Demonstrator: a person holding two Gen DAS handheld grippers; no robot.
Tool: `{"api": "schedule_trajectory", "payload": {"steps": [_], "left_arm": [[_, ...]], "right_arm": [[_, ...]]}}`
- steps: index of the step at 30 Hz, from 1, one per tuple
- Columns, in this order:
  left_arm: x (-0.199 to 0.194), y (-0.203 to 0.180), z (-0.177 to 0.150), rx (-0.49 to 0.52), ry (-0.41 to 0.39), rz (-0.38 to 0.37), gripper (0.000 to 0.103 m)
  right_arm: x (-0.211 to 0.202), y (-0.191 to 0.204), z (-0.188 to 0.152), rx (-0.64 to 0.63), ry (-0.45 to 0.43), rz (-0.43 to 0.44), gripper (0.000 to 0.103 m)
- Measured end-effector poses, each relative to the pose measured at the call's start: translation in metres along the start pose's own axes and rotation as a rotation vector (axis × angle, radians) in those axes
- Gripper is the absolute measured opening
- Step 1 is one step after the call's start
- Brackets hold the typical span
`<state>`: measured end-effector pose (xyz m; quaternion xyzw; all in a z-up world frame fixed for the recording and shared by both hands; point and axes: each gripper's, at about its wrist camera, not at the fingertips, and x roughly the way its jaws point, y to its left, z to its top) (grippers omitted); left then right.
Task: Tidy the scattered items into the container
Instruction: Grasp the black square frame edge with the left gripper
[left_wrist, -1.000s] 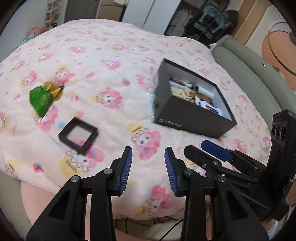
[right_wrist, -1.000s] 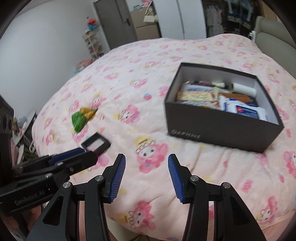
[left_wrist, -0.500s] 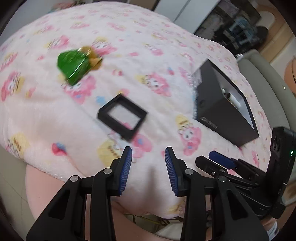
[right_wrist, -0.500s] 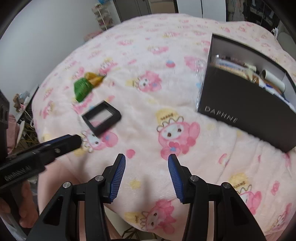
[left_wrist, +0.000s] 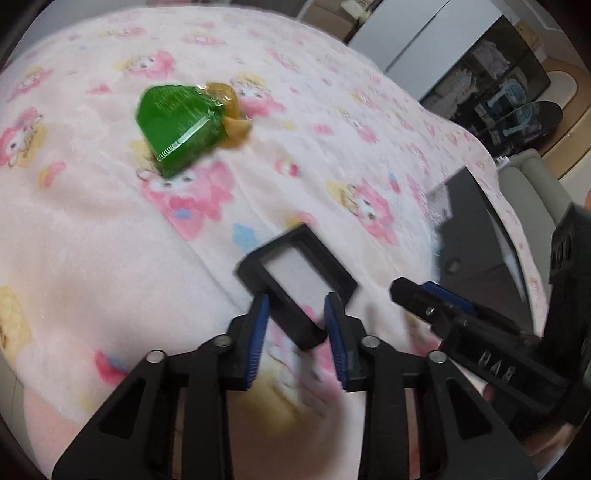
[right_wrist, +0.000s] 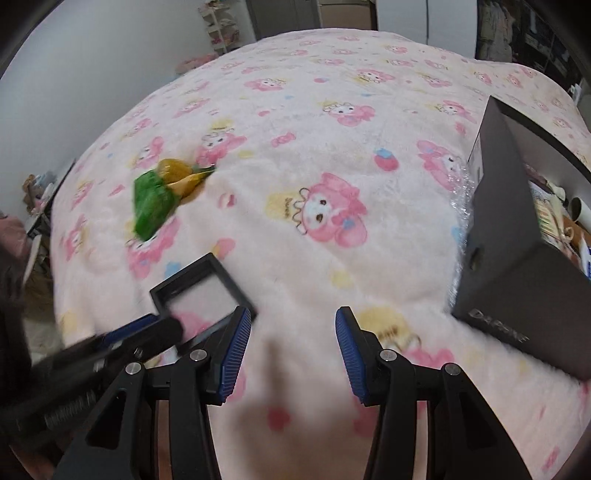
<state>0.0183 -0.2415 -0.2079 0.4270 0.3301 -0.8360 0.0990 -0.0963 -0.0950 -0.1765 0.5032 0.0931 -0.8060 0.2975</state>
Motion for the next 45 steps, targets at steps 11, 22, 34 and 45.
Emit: {"api": "schedule_trajectory", "payload": {"steps": [11,22,34,45], "left_arm": [[0.008,0.016,0.008,-0.077,0.026,-0.073,0.023],[0.009,0.009,0.005,-0.042,0.032,-0.121,0.024],[0.005,0.012,0.005,-0.056,0.009,-0.121,0.024],[0.006,0.009,0.004,-0.049,0.021,-0.145,0.027]], "right_arm": [[0.046,0.022,0.011,-0.028,0.068,0.121,0.044],[0.010,0.015,-0.015,0.017,0.087,0.292,0.029],[0.024,0.008,0.015,0.002,0.034,0.168,0.029],[0.027,0.007,-0.002,0.042,0.074,0.283,0.028]]}}
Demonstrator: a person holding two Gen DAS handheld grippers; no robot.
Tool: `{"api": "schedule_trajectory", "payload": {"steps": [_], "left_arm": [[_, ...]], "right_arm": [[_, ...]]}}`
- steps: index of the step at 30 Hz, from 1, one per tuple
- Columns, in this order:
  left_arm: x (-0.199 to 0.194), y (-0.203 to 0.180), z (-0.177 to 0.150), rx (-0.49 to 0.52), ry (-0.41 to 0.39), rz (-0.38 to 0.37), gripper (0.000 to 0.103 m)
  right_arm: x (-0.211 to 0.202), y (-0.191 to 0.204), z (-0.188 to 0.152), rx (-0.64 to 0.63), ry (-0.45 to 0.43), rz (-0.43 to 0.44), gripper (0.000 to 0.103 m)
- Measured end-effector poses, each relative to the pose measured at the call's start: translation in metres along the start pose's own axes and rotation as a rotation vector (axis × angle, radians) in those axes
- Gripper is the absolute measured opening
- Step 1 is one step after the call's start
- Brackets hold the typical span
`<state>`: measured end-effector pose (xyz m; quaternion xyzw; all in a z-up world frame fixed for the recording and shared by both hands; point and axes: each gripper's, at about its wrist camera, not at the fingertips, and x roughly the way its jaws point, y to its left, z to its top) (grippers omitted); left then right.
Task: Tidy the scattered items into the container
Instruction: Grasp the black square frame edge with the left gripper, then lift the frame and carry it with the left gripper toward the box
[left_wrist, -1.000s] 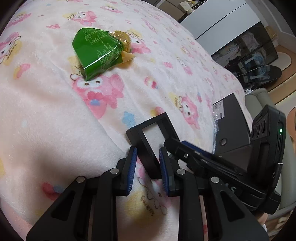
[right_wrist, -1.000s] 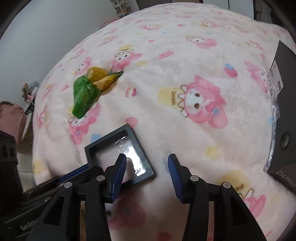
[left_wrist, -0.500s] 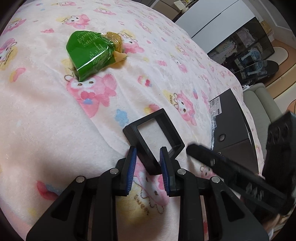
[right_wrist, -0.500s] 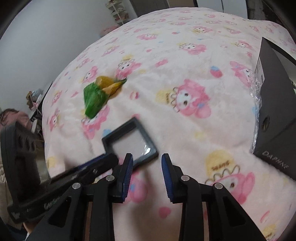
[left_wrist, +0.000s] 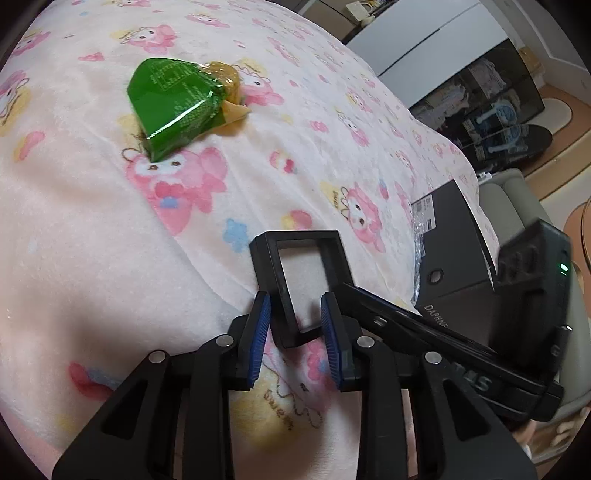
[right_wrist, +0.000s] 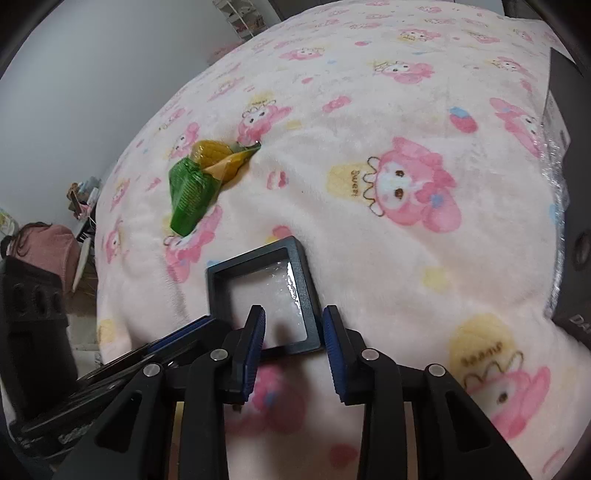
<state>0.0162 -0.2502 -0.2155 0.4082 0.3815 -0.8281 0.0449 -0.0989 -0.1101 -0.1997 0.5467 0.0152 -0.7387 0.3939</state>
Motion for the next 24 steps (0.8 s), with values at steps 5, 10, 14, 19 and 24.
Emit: {"api": "schedule_trajectory", "payload": {"steps": [5,10,14,19,24], "left_arm": [[0.008,-0.014,-0.005,0.076,0.052,-0.038,0.041],[0.007,-0.017,-0.009,0.080,0.060,-0.060,0.041],[0.005,-0.010,-0.007,0.035,0.044,-0.053,0.037],[0.011,-0.016,-0.007,0.068,0.055,-0.021,0.036],[0.016,-0.023,-0.013,0.101,0.114,-0.089,0.038]], "right_arm": [[-0.028,-0.005,-0.031,0.065,-0.007,0.025,0.027],[-0.039,-0.005,-0.049,0.066,0.014,0.010,0.027],[-0.040,-0.019,-0.047,0.118,-0.007,-0.036,0.027],[-0.035,-0.030,-0.047,0.157,-0.004,-0.015,0.027],[-0.036,-0.032,-0.048,0.184,-0.021,0.004,0.028]]}}
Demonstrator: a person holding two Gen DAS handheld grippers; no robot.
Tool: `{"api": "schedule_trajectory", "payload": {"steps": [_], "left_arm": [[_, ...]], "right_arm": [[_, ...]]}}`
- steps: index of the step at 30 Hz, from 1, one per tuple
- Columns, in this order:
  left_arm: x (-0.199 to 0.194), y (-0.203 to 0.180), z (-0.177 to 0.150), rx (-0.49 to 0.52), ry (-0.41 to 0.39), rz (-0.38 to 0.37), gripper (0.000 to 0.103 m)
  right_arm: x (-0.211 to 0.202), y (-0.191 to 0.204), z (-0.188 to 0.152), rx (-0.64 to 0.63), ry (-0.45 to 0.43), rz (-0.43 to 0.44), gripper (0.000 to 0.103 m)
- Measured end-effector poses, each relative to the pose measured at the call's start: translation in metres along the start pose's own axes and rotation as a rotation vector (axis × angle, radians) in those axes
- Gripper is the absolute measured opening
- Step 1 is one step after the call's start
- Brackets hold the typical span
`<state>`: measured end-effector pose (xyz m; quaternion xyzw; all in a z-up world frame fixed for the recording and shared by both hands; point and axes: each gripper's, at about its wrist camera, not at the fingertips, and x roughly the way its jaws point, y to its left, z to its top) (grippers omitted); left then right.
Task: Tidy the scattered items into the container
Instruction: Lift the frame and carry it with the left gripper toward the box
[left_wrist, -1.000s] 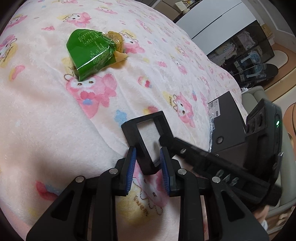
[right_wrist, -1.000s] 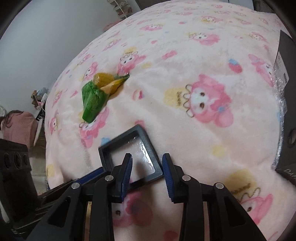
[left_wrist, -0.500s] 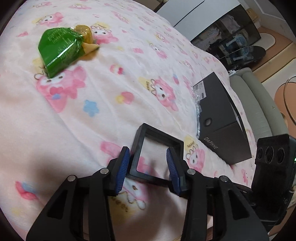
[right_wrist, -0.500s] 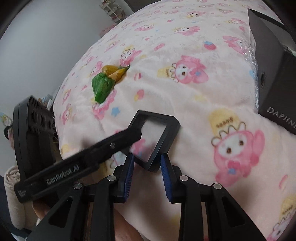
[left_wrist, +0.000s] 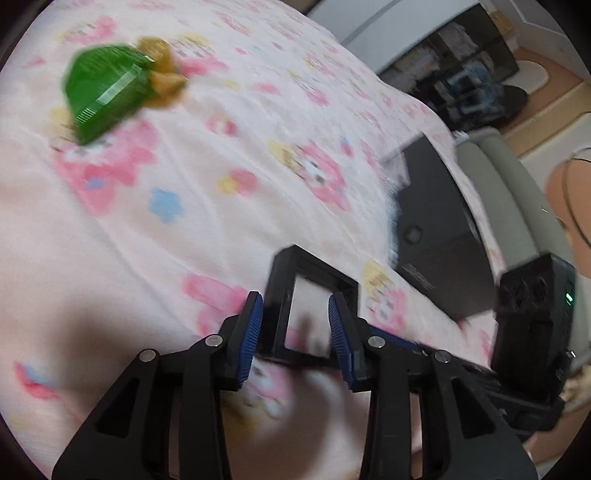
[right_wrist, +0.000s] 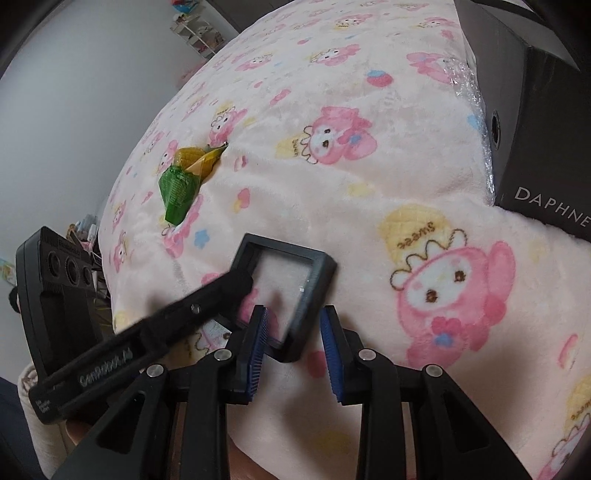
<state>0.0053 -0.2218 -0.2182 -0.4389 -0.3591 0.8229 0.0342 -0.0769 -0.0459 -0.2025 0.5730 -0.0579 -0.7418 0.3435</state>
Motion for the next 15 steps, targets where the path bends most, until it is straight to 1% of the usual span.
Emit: {"api": "schedule_trajectory", "payload": {"steps": [2,4,6,7,10,13,15], "left_arm": [[0.001,0.000,-0.001,-0.007,0.013,-0.025,0.038],[0.003,0.000,-0.001,-0.017,0.010,-0.005,0.038],[0.008,0.001,0.000,-0.021,0.026,0.018,0.037],[0.011,0.001,0.000,-0.020,0.037,0.022,0.034],[0.008,-0.001,-0.002,-0.018,0.046,0.010,0.035],[-0.002,-0.011,-0.008,-0.026,0.045,-0.028,0.036],[-0.007,-0.028,-0.009,-0.022,0.042,-0.066,0.036]], "right_arm": [[-0.002,-0.003,0.000,0.005,-0.006,-0.004,0.028],[-0.003,-0.006,0.001,0.013,-0.007,-0.002,0.028],[0.003,-0.009,0.000,0.020,0.005,-0.004,0.028],[0.007,-0.010,-0.001,0.022,0.013,-0.002,0.028],[0.009,-0.010,-0.004,0.032,0.020,0.003,0.027],[-0.014,-0.001,-0.002,-0.003,-0.024,0.010,0.027],[-0.038,0.004,0.002,-0.031,-0.080,0.013,0.027]]}}
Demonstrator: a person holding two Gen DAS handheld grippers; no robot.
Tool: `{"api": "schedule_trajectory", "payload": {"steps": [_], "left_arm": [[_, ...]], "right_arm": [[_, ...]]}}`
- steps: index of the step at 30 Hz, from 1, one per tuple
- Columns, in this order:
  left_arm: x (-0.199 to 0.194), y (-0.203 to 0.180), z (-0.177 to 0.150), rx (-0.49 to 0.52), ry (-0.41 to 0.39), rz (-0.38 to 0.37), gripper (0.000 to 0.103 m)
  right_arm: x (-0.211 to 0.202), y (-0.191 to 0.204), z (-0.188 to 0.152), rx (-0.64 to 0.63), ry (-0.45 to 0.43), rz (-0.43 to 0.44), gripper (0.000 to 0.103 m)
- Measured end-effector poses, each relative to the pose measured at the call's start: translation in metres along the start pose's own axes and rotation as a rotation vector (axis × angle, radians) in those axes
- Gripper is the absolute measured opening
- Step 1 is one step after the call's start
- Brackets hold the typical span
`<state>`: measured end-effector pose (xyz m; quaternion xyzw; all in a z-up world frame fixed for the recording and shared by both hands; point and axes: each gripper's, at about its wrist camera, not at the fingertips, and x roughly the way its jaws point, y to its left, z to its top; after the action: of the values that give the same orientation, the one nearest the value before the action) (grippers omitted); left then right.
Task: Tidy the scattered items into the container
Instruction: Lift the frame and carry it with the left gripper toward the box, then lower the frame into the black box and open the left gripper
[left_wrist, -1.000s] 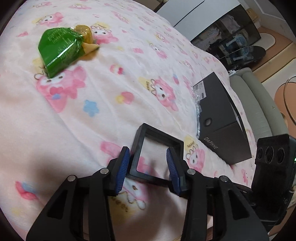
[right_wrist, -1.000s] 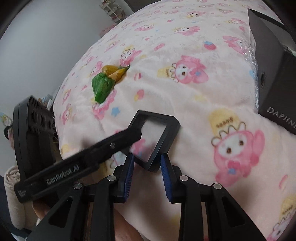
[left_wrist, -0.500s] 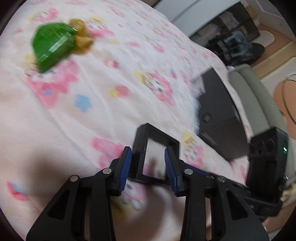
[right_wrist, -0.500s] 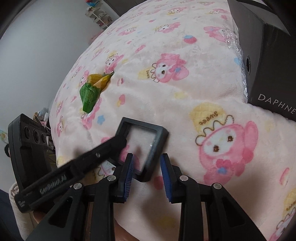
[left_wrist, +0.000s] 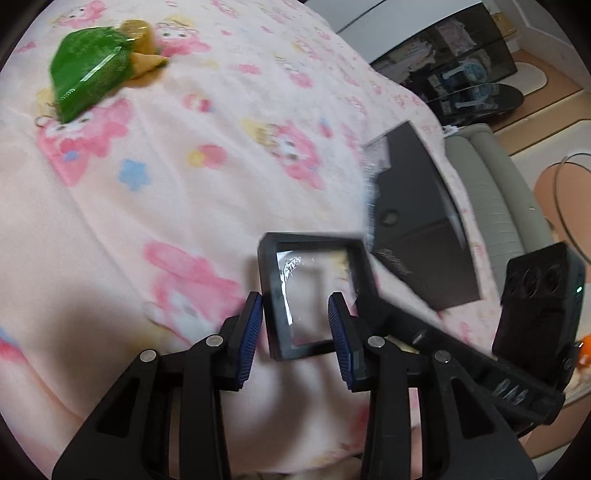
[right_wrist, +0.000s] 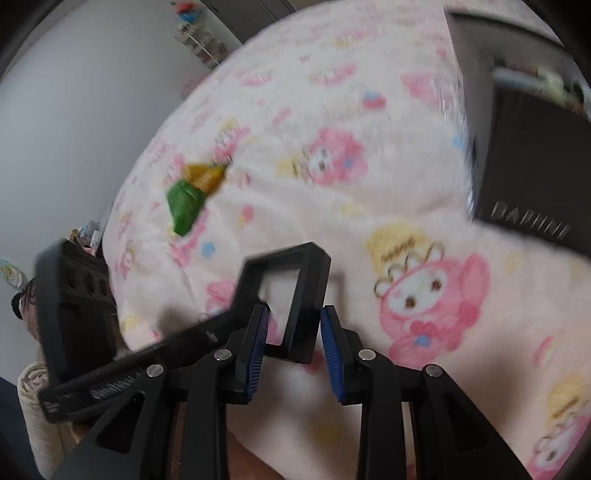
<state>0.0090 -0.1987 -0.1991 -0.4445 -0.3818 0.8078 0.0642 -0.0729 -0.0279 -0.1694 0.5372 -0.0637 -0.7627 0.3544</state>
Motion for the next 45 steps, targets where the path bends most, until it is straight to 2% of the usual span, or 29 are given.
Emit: {"api": "schedule_trajectory", "payload": {"steps": [4,10,16,21,26,31,33,38,40,45], "left_arm": [[-0.010,-0.052,0.006,0.093,-0.049,-0.021,0.036],[-0.010,-0.125,0.024,0.214,-0.080,-0.078,0.036],[0.026,-0.195,0.041,0.351,-0.057,-0.059,0.034],[0.070,-0.233,0.064,0.391,-0.011,-0.033,0.034],[0.111,-0.246,0.085,0.369,0.059,0.034,0.034],[0.141,-0.242,0.090,0.376,0.111,0.123,0.035],[0.147,-0.235,0.088,0.362,0.122,0.138,0.035],[0.148,-0.221,0.086,0.333,0.119,0.174,0.039],[0.140,-0.220,0.085,0.337,0.095,0.173,0.040],[0.100,-0.225,0.064,0.364,0.022,0.062,0.041]], "right_arm": [[-0.052,0.004,0.011,-0.033,-0.125,-0.023,0.027],[-0.117,-0.023,0.016,0.010,-0.255,-0.031,0.027],[-0.155,-0.064,0.024,0.089,-0.342,-0.051,0.027],[-0.170,-0.101,0.050,0.121,-0.377,-0.086,0.026],[-0.157,-0.143,0.077,0.184,-0.307,-0.079,0.025],[-0.123,-0.174,0.089,0.231,-0.217,-0.070,0.024],[-0.113,-0.179,0.089,0.241,-0.193,-0.079,0.024],[-0.105,-0.167,0.088,0.189,-0.183,-0.179,0.024],[-0.108,-0.163,0.085,0.184,-0.191,-0.223,0.024],[-0.132,-0.147,0.068,0.190,-0.262,-0.266,0.024]]}}
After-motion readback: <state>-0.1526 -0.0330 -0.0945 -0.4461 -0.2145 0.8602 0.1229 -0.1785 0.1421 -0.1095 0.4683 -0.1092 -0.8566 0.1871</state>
